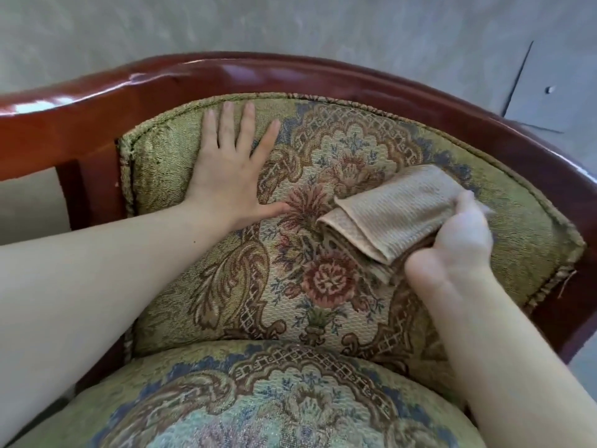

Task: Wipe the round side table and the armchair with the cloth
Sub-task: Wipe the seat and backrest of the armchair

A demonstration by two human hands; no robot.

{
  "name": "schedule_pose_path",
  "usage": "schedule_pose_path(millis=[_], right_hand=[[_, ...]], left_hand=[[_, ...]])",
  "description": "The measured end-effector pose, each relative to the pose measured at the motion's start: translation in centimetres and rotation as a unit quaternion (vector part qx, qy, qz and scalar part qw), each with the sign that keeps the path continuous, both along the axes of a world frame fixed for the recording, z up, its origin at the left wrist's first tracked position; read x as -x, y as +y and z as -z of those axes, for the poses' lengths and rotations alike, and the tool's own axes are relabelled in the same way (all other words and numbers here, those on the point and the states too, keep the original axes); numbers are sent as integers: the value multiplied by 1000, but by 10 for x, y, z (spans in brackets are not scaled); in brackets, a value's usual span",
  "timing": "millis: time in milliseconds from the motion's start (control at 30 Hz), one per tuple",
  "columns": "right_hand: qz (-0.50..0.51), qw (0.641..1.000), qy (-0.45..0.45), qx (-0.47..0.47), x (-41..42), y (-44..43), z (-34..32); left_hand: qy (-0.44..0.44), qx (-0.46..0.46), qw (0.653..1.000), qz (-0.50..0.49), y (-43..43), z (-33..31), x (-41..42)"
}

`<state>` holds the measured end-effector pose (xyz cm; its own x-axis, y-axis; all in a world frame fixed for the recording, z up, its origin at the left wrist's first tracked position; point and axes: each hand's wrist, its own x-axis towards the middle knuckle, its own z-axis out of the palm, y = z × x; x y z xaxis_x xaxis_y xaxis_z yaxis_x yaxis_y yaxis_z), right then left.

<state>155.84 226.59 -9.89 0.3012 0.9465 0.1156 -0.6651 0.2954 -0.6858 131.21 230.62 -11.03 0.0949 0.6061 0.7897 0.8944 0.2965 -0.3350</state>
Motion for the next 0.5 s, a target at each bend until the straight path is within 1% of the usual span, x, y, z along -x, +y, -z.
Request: schedule_pose_path(millis=[67,100,133,167,200,233,267,300,333,367,500], right_hand=[[74,996,8,-50,-12,2,-19],[120,990,-12,-80,-15,4,-25],[175,977,-46,-111,-16,5,-27],[248,951,-125,-136,-14,5,-28],[325,900,-254,-143,-11,7,-26],[381,815,-413,-137,-9,16,-20],[398,712,-565,-120,-7,28,-12],[392,620,-673,-97,-3,40,-3],[378,560,-734,-77,1,51,5],[374,528,-759,-68,7,60,12],[385,488,-779,-81,38,71,31]], left_hand=[[1,-1,1000,1,1,0,1],[1,-3,1000,2,1,0,1],[2,-4,1000,2,1,-1,2],[4,-5,1000,2,1,-1,2],[6,-6,1000,1,1,0,3],[6,-5,1000,0,0,0,2],[7,-3,1000,0,-1,0,2],[7,-1,1000,0,-1,-1,0],[6,-1,1000,0,-1,-1,0],[4,0,1000,0,-1,-1,0],[5,0,1000,-2,-2,-1,0]])
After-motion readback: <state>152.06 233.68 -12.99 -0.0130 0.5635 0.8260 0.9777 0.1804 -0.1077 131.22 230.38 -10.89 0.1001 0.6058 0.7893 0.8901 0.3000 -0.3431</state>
